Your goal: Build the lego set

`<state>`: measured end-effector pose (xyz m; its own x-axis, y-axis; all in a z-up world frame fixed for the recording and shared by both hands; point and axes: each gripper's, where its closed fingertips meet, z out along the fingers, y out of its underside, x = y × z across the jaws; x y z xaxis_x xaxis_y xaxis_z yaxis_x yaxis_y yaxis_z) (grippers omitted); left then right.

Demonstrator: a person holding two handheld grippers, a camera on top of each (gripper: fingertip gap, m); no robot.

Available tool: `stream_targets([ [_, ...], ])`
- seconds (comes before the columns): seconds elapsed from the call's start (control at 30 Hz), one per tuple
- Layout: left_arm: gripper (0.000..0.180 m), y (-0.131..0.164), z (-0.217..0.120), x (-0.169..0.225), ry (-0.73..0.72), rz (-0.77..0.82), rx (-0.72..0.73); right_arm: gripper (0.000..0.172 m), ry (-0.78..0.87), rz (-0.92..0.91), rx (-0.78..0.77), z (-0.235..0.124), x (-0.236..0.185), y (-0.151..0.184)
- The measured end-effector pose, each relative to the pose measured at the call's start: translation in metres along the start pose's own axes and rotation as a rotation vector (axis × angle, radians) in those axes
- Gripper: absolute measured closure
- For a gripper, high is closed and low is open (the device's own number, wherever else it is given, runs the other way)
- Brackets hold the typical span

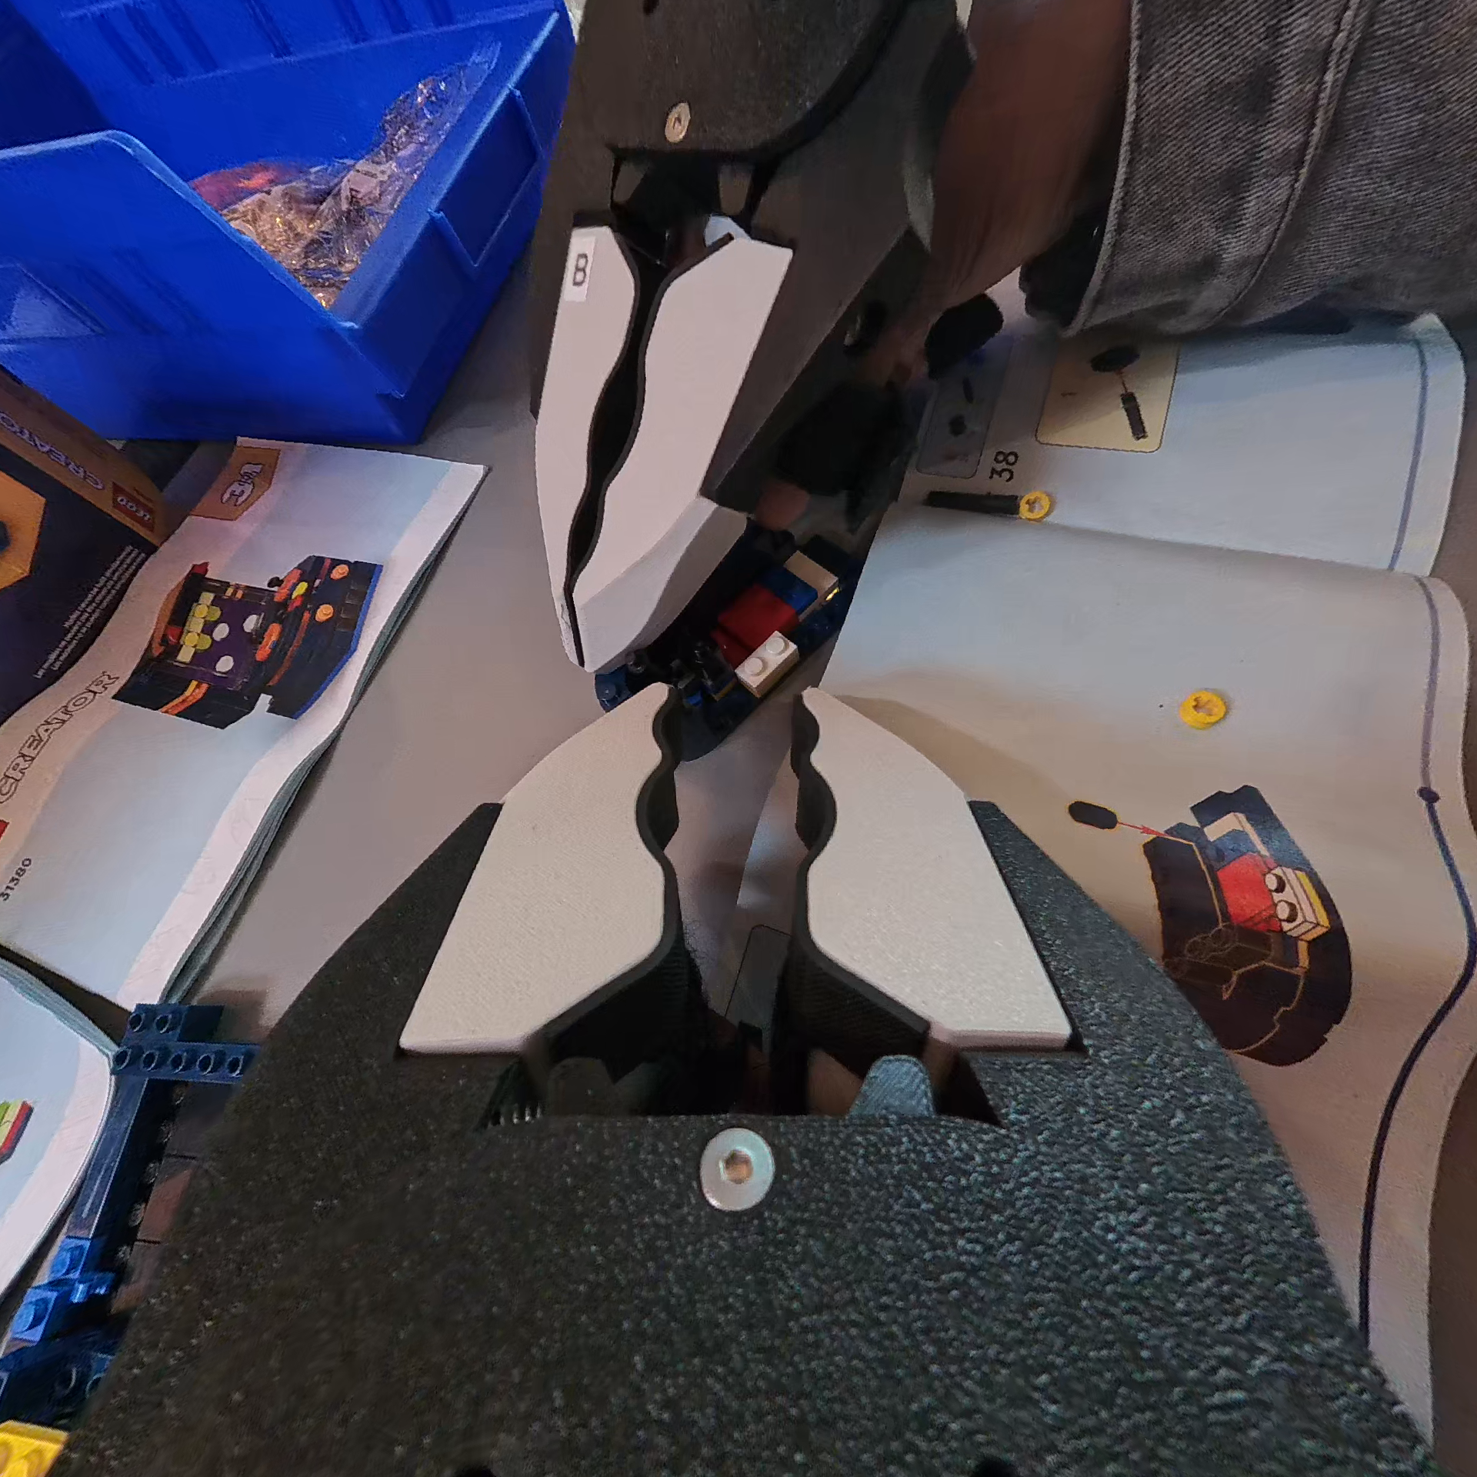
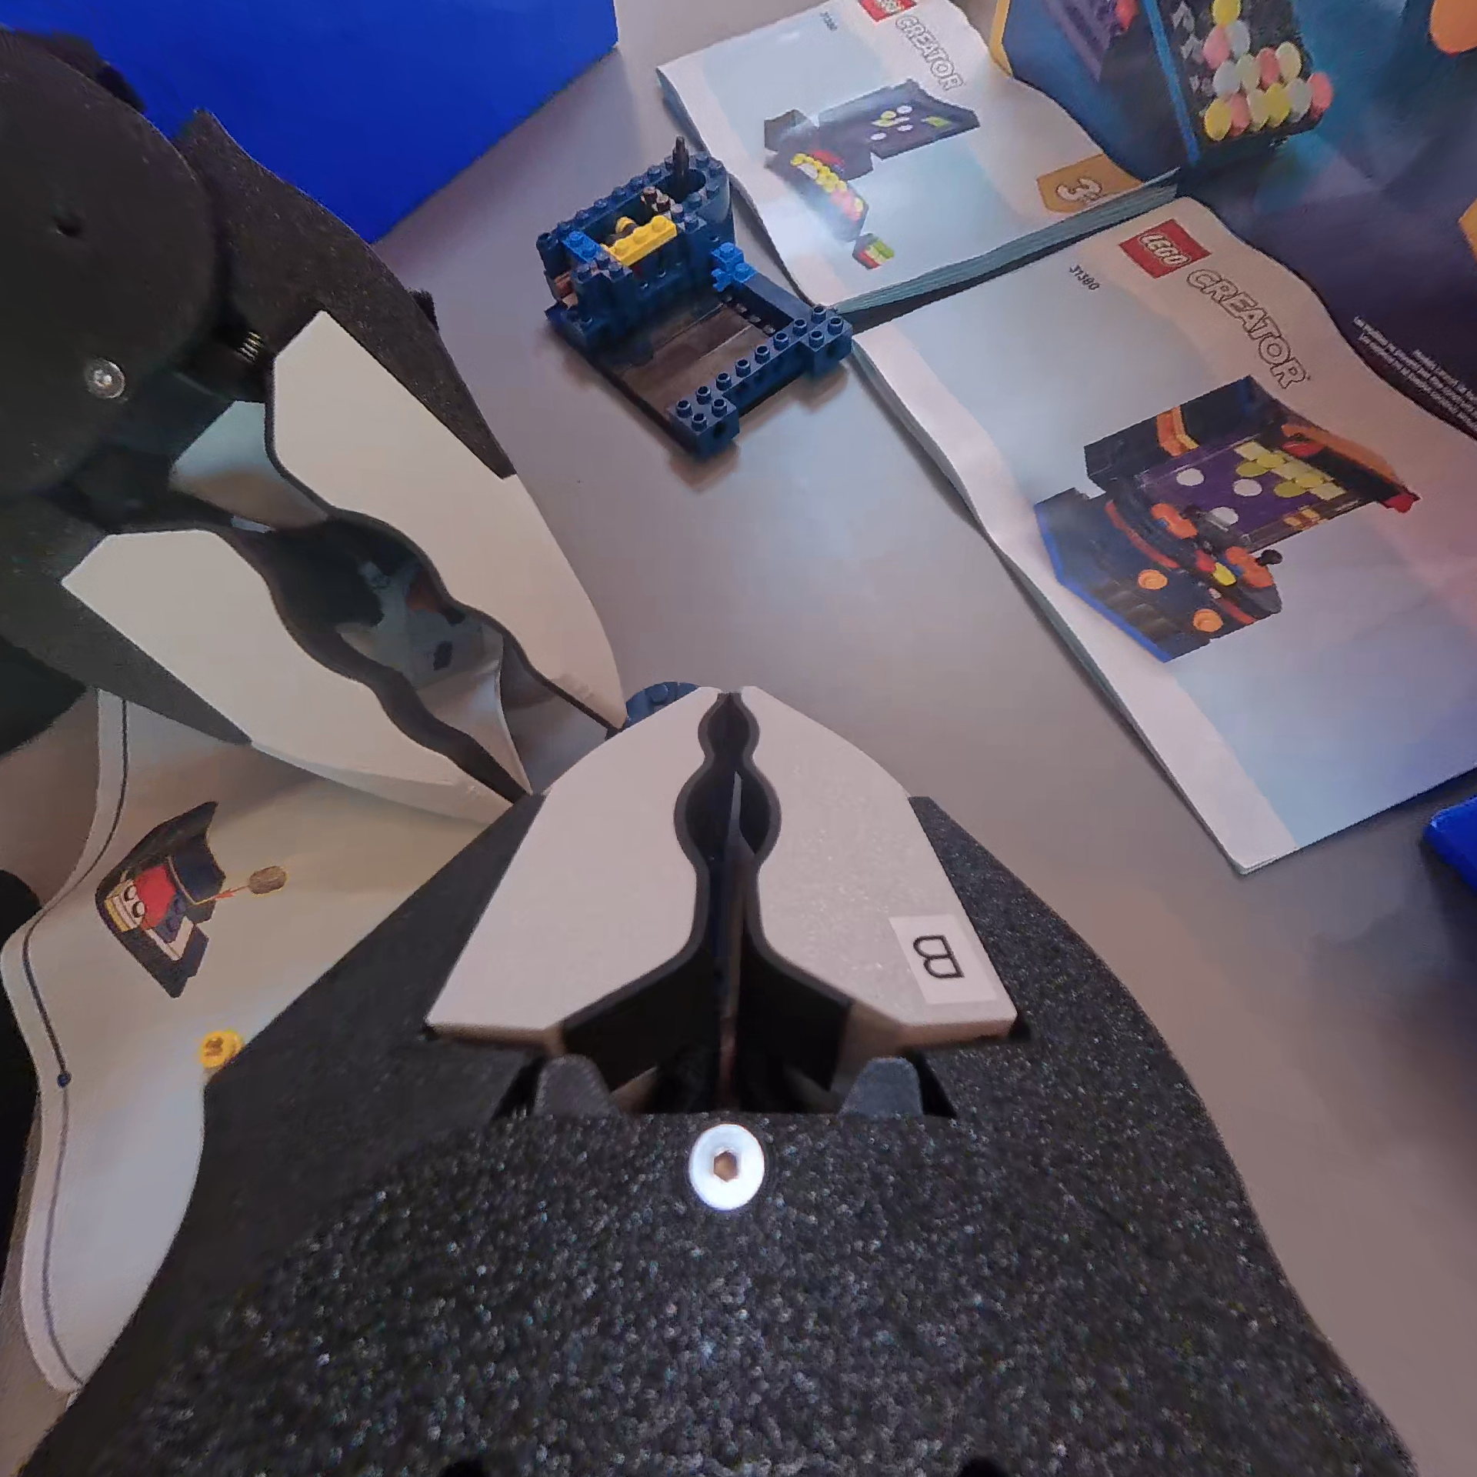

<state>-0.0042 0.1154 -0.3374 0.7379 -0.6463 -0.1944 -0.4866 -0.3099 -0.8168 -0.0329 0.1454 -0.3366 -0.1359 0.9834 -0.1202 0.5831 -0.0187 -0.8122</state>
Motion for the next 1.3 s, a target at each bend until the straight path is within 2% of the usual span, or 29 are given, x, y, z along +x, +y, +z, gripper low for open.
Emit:
stream_targets([
  [0.27,0.157,0.0,0.0,-0.001,-0.005,-0.002,0.002,0.171,-0.012,-0.007,-0.015,0.0,-0.001,0.001],
  [0.4,0.142,-0.002,-0.002,0.007,0.079,-0.014,0.015,0.172,-0.007,-0.065,-0.001,-0.002,-0.001,-0.002],
  [0.5,0.131,-0.01,-0.011,0.001,0.082,-0.087,0.087,0.172,-0.045,0.024,0.138,-0.013,0.0,-0.019],
  [0.57,0.133,-0.017,-0.018,-0.01,0.045,-0.148,0.144,0.156,-0.062,0.063,0.154,-0.019,0.004,-0.019],
  [0.7,0.154,-0.005,-0.013,-0.016,0.013,-0.189,0.077,0.151,-0.112,0.047,0.068,-0.016,0.003,0.001],
  [0.9,0.165,0.005,-0.003,-0.012,0.014,-0.158,-0.017,0.167,-0.087,0.073,0.064,-0.01,0.008,0.003],
  [1.3,0.168,0.009,0.0,-0.011,0.012,-0.141,-0.051,0.172,-0.073,0.05,0.032,-0.001,0.003,0.004],
])
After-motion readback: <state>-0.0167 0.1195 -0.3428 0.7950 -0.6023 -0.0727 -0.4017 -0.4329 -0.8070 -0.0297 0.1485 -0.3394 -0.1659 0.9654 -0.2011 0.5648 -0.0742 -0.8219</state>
